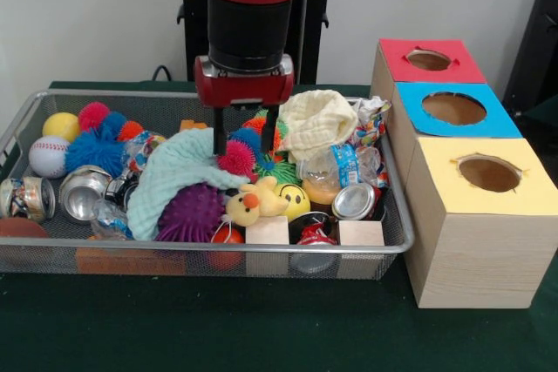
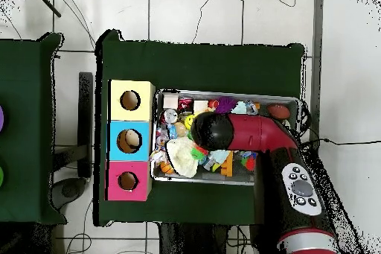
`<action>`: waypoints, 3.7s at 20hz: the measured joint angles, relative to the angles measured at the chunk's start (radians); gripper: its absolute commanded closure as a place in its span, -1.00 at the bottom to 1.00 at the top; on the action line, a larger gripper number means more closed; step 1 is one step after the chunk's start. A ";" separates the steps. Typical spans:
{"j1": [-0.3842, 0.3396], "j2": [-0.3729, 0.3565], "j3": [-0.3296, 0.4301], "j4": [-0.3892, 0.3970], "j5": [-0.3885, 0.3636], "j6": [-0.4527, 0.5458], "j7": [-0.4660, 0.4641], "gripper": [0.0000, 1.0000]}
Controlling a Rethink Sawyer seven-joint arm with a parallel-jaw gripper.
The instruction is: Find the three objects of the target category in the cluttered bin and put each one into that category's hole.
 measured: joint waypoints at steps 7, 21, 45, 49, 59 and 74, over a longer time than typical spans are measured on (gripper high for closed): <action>0.000 0.042 0.001 -0.068 0.002 0.000 0.000 -1.00; 0.001 0.058 0.001 -0.093 0.003 0.000 0.000 -1.00; 0.013 0.122 0.008 -0.111 0.023 0.000 0.000 -1.00; 0.013 0.128 0.009 -0.112 0.029 0.000 0.000 -1.00; 0.020 0.137 0.009 -0.123 0.035 0.000 0.000 -1.00; 0.021 0.141 0.009 -0.135 0.034 -0.025 0.000 1.00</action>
